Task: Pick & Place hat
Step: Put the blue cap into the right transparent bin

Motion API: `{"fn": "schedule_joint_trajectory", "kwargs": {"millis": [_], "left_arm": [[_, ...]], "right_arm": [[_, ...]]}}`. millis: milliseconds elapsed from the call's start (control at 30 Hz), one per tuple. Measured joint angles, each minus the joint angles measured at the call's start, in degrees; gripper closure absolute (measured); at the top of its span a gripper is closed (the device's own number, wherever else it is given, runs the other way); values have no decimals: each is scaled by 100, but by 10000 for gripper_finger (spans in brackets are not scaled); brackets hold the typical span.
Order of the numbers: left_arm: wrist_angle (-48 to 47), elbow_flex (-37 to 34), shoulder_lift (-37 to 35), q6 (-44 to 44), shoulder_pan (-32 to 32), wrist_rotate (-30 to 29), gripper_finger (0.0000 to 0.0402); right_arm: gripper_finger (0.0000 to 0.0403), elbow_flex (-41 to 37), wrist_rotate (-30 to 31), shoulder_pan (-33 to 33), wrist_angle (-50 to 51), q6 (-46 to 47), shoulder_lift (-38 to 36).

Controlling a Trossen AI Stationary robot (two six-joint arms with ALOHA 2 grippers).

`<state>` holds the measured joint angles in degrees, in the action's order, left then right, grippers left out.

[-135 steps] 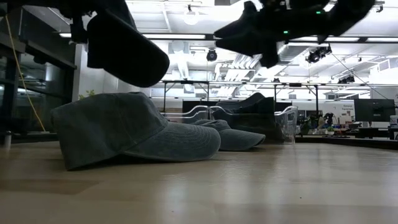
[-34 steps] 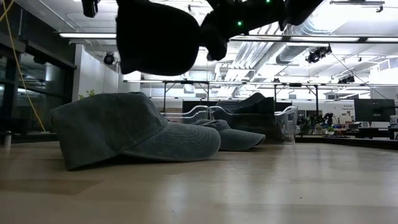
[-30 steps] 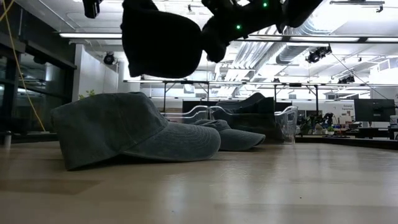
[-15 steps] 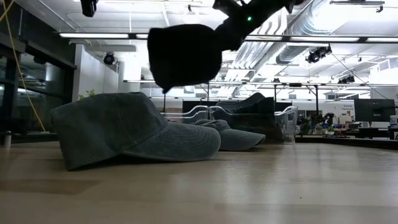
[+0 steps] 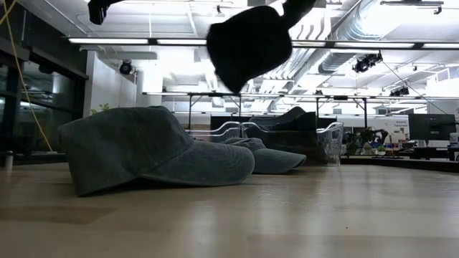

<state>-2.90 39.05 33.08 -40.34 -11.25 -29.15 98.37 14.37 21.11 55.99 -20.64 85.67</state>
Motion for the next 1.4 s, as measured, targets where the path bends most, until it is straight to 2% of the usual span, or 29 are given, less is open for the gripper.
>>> {"fn": "schedule_joint_trajectory", "kwargs": {"millis": [233, 367, 533, 900, 1200, 1400], "left_arm": [[-50, 0, 0, 0, 0, 0, 152], [-176, 0, 2, -1, 0, 0, 152], [-438, 0, 4, -45, 0, -3, 152], [-678, 0, 7, -66, 0, 9, 152], [-748, -4, 250, -194, 2, -32, 152], [-706, -4, 653, -71, 37, -325, 152]], "right_arm": [[397, 961, -898, 810, 1236, 90, 18], [397, 1083, -1499, 1236, 1723, 135, 22], [397, 1075, -1898, 1606, 2002, 9, 154], [397, 1061, -1885, 1768, 2567, -492, 900], [397, 1061, -1580, 1768, 2617, -687, 1110], [397, 1061, -1569, 1794, 2669, -709, 1115]]}}
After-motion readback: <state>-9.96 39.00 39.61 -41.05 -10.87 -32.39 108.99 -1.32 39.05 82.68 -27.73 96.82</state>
